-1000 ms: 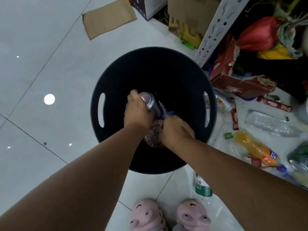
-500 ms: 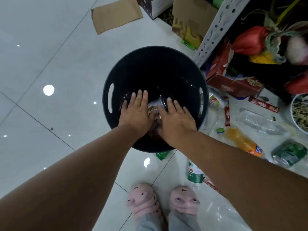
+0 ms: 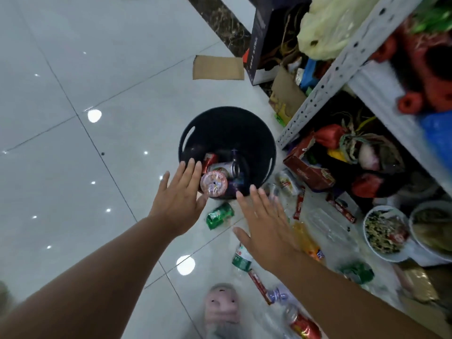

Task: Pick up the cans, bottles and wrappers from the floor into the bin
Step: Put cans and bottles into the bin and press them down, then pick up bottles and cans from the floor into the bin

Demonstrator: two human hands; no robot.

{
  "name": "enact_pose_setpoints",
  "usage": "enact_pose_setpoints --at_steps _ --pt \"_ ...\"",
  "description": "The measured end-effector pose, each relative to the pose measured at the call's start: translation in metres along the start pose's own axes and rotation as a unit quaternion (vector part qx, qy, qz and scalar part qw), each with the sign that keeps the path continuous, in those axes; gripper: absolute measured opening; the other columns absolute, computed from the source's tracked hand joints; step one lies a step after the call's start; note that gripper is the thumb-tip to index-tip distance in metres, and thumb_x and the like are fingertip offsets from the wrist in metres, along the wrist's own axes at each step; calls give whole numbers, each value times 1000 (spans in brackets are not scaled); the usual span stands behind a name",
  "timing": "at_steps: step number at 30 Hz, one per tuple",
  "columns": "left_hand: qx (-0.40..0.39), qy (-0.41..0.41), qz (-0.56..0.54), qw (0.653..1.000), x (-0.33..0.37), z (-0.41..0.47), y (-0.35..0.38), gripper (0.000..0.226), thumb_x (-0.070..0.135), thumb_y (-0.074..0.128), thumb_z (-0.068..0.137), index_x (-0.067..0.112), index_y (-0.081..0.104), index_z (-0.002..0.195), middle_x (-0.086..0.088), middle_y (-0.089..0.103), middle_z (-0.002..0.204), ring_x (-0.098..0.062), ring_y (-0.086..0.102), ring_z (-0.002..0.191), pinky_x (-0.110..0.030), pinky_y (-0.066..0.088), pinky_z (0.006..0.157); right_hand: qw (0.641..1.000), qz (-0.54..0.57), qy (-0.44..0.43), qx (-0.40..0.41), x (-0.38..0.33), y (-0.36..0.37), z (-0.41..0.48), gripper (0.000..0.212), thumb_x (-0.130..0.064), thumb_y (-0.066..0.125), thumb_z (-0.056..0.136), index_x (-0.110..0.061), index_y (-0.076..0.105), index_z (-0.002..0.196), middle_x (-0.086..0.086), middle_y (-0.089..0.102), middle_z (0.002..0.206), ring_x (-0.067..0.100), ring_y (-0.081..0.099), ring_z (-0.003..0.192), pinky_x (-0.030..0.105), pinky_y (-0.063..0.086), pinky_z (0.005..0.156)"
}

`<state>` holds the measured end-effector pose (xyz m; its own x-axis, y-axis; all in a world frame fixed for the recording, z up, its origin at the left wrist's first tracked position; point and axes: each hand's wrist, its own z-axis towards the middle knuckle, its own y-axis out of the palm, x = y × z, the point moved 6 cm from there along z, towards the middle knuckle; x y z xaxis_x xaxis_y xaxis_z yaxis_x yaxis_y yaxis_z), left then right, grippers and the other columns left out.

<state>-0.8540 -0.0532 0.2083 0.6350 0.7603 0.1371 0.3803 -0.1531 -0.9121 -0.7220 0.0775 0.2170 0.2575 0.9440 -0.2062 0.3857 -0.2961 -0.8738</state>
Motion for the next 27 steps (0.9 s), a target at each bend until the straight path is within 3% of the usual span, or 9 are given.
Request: enact_pose_setpoints --at_steps 6,11,16,23,27 --pt "8 1 -12 1000 52 -97 5 68 53 14 97 22 -27 141 1 -21 156 -17 -18 144 -40 -12 114 998 -50 -28 25 3 -5 -88 71 -54 20 97 -30 -28 142 5 -25 154 21 -21 143 37 -20 110" --pt "48 -4 -27 998 111 -202 -8 68 52 11 96 19 -21 146 0 -19 157 -17 -16 145 -41 -9 116 995 -66 -46 59 -3 -12 -189 69 -55 17 96 -31 -27 142 6 -19 157 21 -18 143 43 -8 116" --pt "31 -16 -19 999 169 -299 6 68 55 9 95 22 -29 141 0 -26 155 -19 -26 141 -43 -14 113 995 -66 -49 53 -4 -1 -283 67 -54 17 97 -31 -23 144 5 -22 155 18 -33 133 41 -14 113" --pt "27 -17 -51 998 246 -351 52 70 57 9 95 23 -30 141 3 -29 153 -18 -27 141 -41 -18 111 996 -59 -42 58 46 24 -347 68 -55 21 96 -30 -16 147 6 -15 158 21 -12 145 37 -13 111" --pt "-11 -38 -47 998 290 -375 93 70 55 11 95 21 -32 139 1 -30 152 -18 -26 142 -41 -15 113 999 -4 3 46 108 46 -385 71 -52 27 94 -30 -13 149 5 -11 159 20 -7 145 42 -1 118"
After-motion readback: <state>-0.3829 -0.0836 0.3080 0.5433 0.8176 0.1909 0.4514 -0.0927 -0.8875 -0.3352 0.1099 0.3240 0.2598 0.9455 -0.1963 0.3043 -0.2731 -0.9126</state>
